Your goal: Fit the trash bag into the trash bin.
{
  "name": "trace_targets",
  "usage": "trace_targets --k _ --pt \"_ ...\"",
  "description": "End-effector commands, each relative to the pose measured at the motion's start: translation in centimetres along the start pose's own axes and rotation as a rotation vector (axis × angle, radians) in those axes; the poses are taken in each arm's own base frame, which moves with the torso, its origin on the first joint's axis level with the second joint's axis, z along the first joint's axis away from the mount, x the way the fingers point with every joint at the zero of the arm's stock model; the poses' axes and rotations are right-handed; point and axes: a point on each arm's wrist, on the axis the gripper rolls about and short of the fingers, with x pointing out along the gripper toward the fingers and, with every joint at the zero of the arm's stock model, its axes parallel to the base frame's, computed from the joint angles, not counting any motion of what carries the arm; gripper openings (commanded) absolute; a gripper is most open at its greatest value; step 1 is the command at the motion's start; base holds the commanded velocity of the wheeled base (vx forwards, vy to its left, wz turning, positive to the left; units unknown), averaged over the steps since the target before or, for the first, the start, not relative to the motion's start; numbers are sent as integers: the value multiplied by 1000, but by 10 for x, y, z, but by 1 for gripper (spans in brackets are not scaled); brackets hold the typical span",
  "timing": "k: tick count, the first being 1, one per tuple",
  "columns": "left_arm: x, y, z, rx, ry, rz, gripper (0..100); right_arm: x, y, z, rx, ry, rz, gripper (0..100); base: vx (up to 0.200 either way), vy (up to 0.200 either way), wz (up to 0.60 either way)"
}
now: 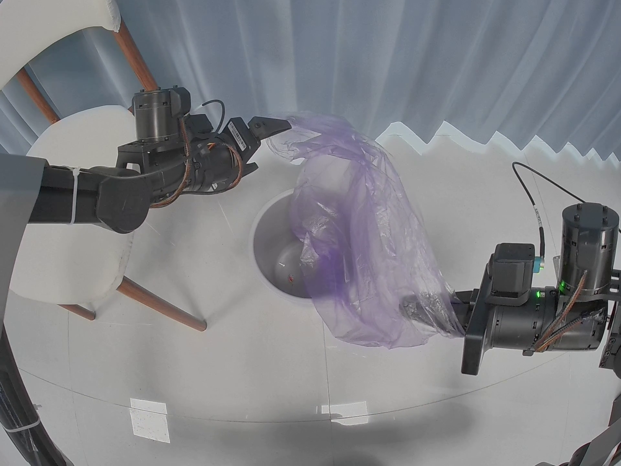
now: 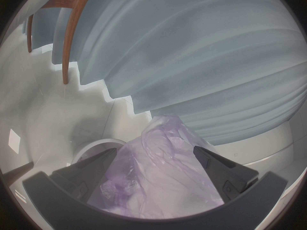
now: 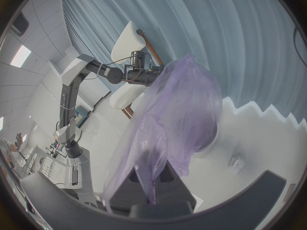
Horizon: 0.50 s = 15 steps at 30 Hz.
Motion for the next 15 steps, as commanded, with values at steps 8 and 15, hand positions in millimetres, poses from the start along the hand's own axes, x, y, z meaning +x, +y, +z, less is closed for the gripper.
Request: trace_targets --k 8,15 --pt "37 6 4 -64 0 -28 100 2 8 0 -11 2 33 0 0 0 0" --pt "47 6 4 -62 4 -35 100 2 8 0 -12 2 36 0 0 0 0"
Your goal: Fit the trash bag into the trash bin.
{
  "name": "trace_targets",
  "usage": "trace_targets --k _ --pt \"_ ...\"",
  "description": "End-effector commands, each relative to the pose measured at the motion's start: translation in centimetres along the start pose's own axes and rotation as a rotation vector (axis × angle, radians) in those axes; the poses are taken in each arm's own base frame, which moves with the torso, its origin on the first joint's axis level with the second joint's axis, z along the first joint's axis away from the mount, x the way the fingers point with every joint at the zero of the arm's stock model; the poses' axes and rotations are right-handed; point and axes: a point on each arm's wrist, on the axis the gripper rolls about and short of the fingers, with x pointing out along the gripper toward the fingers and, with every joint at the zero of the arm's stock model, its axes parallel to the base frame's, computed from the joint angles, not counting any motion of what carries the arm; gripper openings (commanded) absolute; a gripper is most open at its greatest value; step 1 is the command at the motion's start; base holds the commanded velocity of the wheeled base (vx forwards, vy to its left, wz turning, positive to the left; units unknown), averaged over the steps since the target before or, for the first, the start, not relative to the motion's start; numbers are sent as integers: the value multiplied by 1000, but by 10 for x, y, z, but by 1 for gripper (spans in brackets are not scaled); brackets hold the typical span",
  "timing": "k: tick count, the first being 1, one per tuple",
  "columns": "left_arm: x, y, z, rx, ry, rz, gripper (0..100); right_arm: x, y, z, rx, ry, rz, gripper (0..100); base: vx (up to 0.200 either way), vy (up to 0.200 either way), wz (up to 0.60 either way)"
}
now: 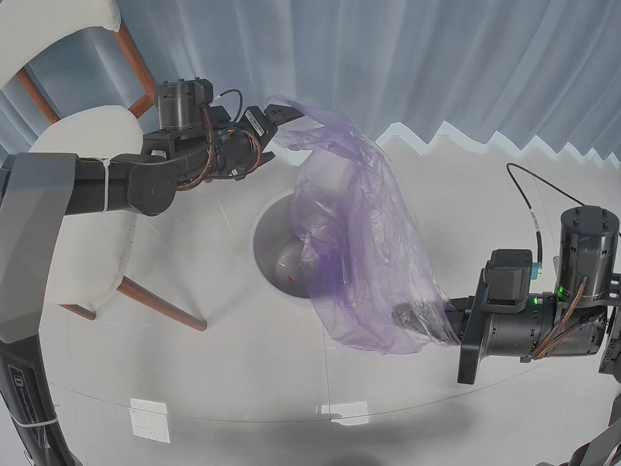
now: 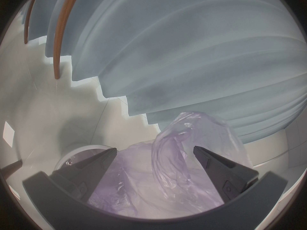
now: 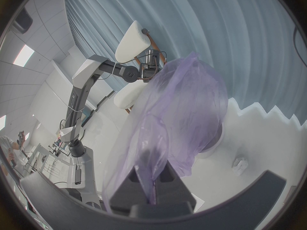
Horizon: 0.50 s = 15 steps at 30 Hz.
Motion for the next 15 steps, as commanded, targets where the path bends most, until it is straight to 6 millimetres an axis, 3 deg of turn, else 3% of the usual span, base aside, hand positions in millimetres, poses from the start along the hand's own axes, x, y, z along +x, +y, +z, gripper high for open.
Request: trace_targets --k 1,2,9,12,15 --pt "12 8 -5 -4 10 4 100 1 1 0 -2 -1 3 0 0 0 0" --pt "13 7 -6 -7 12 1 0 1 1 0 -1 1 4 0 0 0 0" --pt "5 1 6 -63 -16 -13 0 0 2 2 -4 -8 7 0 0 0 0" --pt "-21 -29 24 -125 -33 -63 0 0 2 2 9 -10 9 0 0 0 0" --pt "-45 -42 31 -137 21 -67 0 1 2 4 10 -11 9 0 0 0 0"
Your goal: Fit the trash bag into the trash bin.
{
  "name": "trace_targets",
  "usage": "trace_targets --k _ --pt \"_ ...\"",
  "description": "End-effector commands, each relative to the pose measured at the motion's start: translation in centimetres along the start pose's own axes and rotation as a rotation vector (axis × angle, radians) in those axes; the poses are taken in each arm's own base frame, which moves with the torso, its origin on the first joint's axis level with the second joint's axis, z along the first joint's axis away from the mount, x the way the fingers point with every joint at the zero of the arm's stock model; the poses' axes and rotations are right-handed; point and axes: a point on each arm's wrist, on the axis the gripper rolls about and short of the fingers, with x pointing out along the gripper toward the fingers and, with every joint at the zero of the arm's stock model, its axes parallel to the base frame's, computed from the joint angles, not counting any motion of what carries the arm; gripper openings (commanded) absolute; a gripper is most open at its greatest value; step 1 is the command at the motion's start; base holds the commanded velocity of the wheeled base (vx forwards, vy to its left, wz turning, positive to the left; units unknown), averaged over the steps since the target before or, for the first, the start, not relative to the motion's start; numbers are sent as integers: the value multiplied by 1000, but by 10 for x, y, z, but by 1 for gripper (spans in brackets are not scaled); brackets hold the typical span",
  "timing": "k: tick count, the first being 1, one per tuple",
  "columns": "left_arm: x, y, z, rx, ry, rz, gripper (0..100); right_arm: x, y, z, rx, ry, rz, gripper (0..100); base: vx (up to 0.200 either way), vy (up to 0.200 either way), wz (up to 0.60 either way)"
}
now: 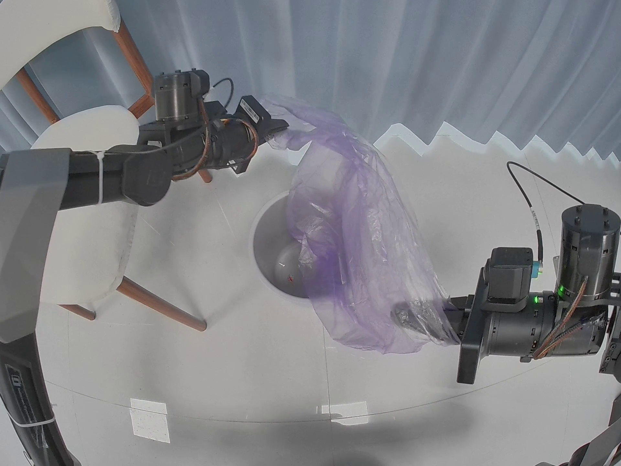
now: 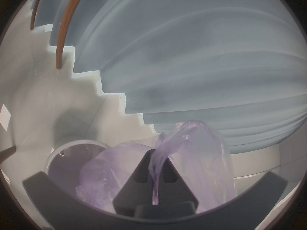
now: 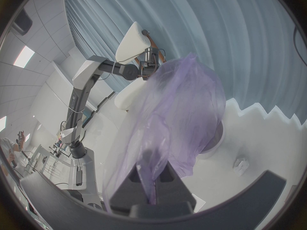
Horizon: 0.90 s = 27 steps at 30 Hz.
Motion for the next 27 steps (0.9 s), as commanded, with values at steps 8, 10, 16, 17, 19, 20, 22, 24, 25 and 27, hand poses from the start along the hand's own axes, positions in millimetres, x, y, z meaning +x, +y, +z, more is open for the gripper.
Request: trace_targets --k 8,10,16,17,19,20,22,24,25,27 --pt "-96 -76 18 58 67 19 0 33 -17 26 16 -41 -19 0 0 0 0" --pt "-112 -86 16 85 88 27 0 44 -24 34 21 -56 -32 0 0 0 0" --pt "-137 -83 -11 142 168 83 0 79 -42 46 19 -72 -49 0 0 0 0" --pt "-139 -77 -16 169 177 102 0 86 -44 44 19 -65 -50 0 0 0 0" --pt "-144 -68 -24 205 194 139 0 97 -48 40 17 -52 -49 0 0 0 0" --pt "-147 -64 -27 214 199 155 0 105 -52 37 12 -50 -52 0 0 0 0" --pt "-150 -59 -32 211 213 173 0 118 -61 29 -3 -52 -58 0 0 0 0" --pt "-149 -52 -37 196 231 192 0 129 -73 19 -27 -56 -69 0 0 0 0" --pt "-149 -50 -39 191 239 196 0 131 -82 15 -49 -58 -79 0 0 0 0" --pt "-151 -48 -42 189 244 197 0 126 -99 11 -97 -47 -117 0 0 0 0"
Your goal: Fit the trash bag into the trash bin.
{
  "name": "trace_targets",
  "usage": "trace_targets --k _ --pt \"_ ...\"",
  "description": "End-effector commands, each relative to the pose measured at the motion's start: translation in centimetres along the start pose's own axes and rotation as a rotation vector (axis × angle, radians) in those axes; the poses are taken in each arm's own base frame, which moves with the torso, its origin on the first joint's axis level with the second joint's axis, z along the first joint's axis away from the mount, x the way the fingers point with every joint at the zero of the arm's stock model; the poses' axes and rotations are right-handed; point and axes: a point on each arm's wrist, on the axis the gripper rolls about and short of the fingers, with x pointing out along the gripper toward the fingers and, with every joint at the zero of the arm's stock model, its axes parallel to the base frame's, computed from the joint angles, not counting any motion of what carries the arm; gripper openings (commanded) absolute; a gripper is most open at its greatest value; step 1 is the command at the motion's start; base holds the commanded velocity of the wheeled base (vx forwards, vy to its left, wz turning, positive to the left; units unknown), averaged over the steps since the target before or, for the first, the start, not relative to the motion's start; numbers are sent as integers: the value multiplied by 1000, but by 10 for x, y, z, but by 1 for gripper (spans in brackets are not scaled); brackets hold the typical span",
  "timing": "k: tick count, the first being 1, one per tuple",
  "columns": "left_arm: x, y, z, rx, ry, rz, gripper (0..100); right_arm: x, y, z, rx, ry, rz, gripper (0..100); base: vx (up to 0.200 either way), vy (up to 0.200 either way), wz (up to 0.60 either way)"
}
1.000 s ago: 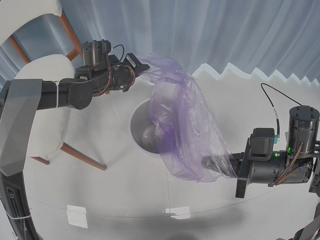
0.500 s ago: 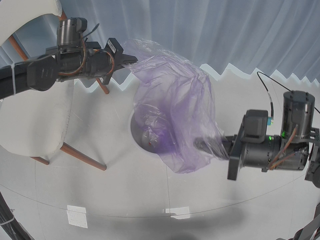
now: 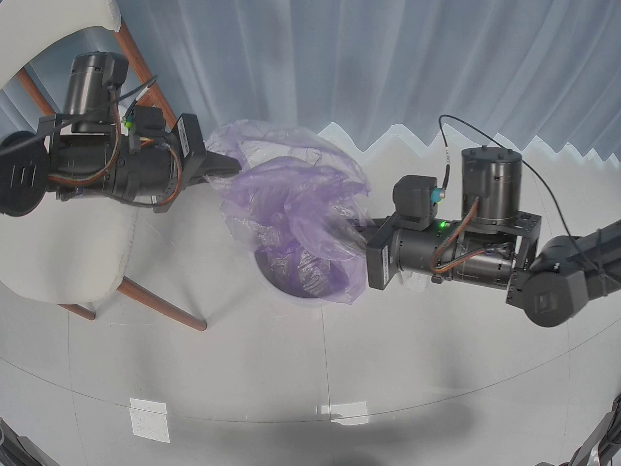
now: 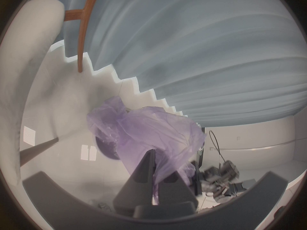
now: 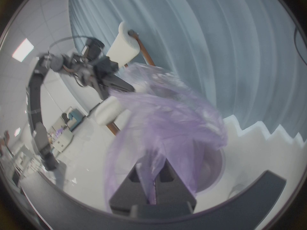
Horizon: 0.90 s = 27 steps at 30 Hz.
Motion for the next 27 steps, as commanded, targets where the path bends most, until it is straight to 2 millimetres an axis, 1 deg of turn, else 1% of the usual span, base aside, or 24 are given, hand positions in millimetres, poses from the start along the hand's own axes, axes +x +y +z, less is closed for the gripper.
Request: trace_targets --k 1,2,3,4,6,8,9,10,14,15,16,18,21,23,24,25,27 --pt "-14 1 -16 14 16 8 0 27 -41 -38 -56 65 -57 0 0 0 0" --pt "-12 -2 -17 23 12 -11 0 22 -48 -40 -63 70 -78 0 0 0 0" --pt "-12 -3 -17 26 11 -16 0 20 -49 -40 -63 67 -82 0 0 0 0" --pt "-8 -7 -19 32 15 -37 0 13 -52 -41 -59 71 -101 0 0 0 0" --pt "-3 -13 -23 38 21 -66 0 0 -55 -42 -56 72 -125 0 0 0 0" --pt "11 -19 -29 45 43 -105 0 -14 -55 -42 -53 75 -155 0 0 0 0" --pt "11 -19 -29 45 43 -105 0 -14 -55 -42 -53 75 -155 0 0 0 0" --pt "28 -23 -36 48 58 -142 0 -29 -55 -41 -50 75 -187 0 0 0 0" --pt "73 -27 -54 52 93 -225 0 -55 -53 -39 -44 79 -248 0 0 0 0" --pt "76 -27 -56 50 97 -230 0 -57 -54 -39 -44 78 -253 0 0 0 0" --pt "99 -23 -66 47 116 -260 0 -67 -55 -40 -40 82 -290 0 0 0 0" --pt "115 -17 -70 43 122 -280 0 -75 -55 -38 -38 77 -316 0 0 0 0" --pt "129 -6 -70 39 116 -291 0 -86 -52 -35 -37 70 -347 0 0 0 0" --pt "127 3 -61 33 87 -291 0 -92 -50 -35 -19 68 -363 0 0 0 0" --pt "127 3 -61 33 87 -291 0 -92 -50 -35 -19 68 -363 0 0 0 0" --pt "123 12 -52 18 57 -286 0 -96 -47 -36 -4 69 -377 0 0 0 0" --pt "115 25 -39 -10 16 -271 0 -98 -46 -37 0 69 -383 0 0 0 0"
